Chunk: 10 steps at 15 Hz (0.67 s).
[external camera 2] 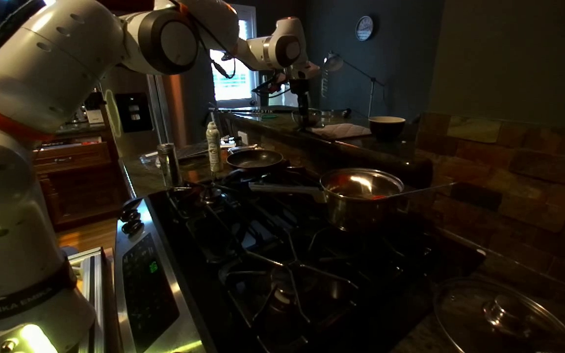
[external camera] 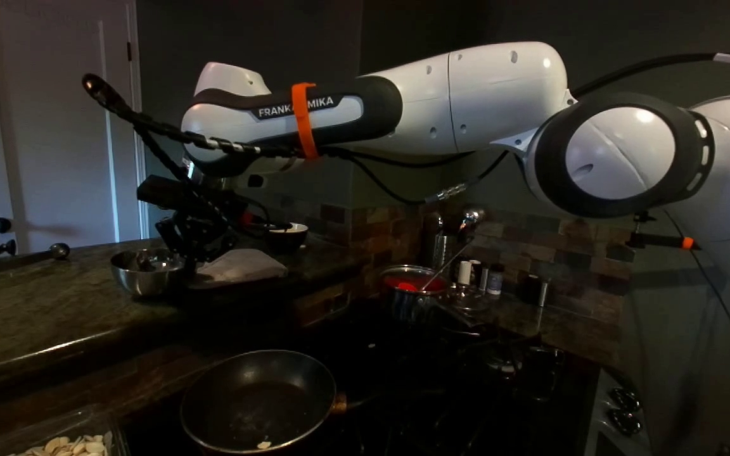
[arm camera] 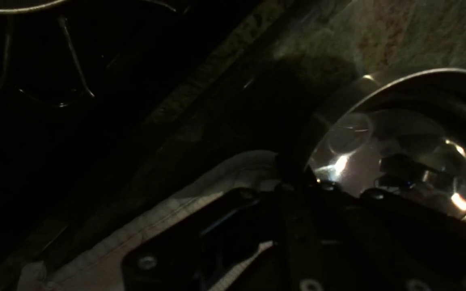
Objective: Put the silver bowl on the stove
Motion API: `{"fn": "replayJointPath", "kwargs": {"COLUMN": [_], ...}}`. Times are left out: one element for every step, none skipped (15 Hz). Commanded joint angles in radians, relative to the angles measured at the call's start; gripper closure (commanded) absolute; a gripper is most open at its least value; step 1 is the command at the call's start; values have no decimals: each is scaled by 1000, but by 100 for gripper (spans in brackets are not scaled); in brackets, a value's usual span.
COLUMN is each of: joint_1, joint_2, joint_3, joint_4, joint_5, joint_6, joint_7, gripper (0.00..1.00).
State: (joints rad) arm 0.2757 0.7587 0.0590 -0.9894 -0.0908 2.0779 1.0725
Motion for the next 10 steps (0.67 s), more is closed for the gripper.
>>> {"fn": "replayJointPath", "kwargs": {"joint_1": [6, 4, -2, 1, 4, 3, 2, 2, 5, 9], "joint_2": [19, 6, -31, -64, -110, -161, -210, -254, -295, -339], "joint_3": [1, 5, 17, 16, 14, 14, 12, 9, 1, -6], "joint_4": [45, 35, 5, -24, -65, -113, -164, -208, -251, -290], "joint_5": [-1, 1, 11, 1, -8, -16, -19, -23, -35, -48], "joint_6": [-37, -34, -28, -18, -6, 0, -4, -6, -3, -9], "joint_7": [-4, -9, -31, -40, -50, -57, -56, -49, -37, -18], "gripper": [99, 99, 99, 99, 99, 99, 99, 99, 99, 99]}}
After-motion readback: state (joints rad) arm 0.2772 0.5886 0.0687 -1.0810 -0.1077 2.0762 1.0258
